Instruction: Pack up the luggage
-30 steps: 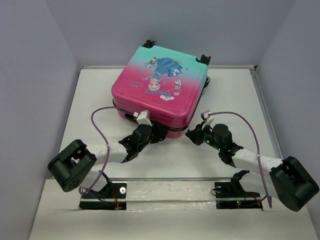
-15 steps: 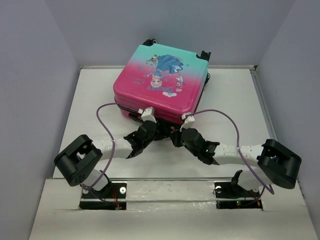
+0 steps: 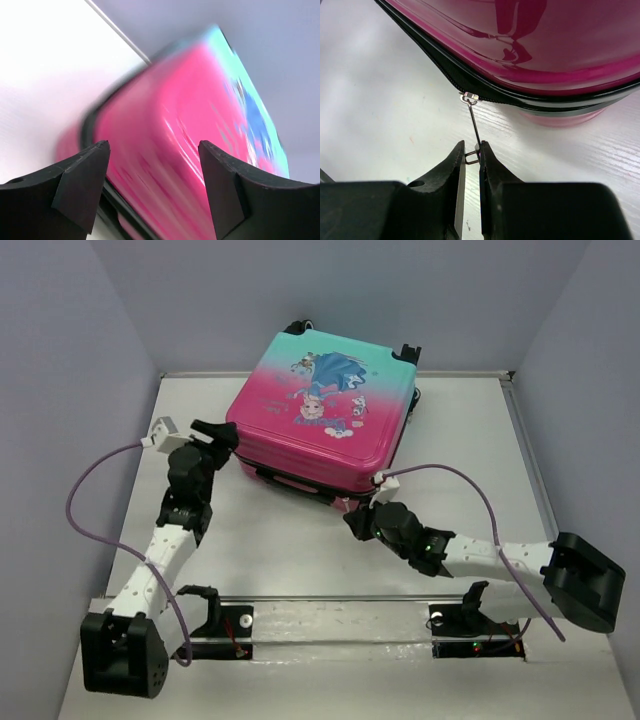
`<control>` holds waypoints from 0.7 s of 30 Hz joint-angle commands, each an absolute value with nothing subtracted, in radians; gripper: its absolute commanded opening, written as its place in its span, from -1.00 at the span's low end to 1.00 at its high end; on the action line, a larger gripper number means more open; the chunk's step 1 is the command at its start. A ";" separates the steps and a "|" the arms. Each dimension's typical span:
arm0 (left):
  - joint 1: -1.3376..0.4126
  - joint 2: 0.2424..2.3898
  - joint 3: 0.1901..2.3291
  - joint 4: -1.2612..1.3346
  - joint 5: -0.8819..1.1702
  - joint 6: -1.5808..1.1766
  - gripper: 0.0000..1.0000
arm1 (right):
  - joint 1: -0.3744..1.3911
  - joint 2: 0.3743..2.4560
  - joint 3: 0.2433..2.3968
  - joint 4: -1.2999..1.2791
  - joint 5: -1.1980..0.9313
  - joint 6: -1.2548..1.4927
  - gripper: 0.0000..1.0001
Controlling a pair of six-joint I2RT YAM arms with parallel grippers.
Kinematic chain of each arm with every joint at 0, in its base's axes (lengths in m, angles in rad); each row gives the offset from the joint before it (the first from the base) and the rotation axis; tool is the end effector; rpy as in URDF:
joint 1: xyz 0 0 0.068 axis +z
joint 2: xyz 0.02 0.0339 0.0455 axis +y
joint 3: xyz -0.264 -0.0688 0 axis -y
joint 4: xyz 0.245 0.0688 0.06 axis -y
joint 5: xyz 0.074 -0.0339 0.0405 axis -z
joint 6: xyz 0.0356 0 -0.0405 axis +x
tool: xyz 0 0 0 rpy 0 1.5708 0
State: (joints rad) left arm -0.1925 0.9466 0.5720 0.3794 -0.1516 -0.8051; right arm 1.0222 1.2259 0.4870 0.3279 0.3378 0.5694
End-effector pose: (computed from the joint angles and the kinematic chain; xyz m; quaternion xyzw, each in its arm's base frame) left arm 0.2217 -0.0377 0.2944 -0.2633 0.6545 -0.2912 0.6462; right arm 0.1409 0.2079 0.1983 -0.0953 0.8242 0.2875 0.4784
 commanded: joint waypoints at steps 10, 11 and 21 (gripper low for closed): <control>0.135 1.514 0.960 0.322 0.218 -0.865 0.64 | 1.048 1.261 0.552 0.288 0.302 0.546 -0.86; 0.121 1.526 0.957 0.328 0.212 -0.861 0.64 | 1.048 1.270 0.561 0.288 0.305 0.540 -0.86; -0.194 1.413 0.724 0.449 0.152 -0.908 0.63 | 1.080 1.497 0.857 0.281 0.244 0.450 -0.86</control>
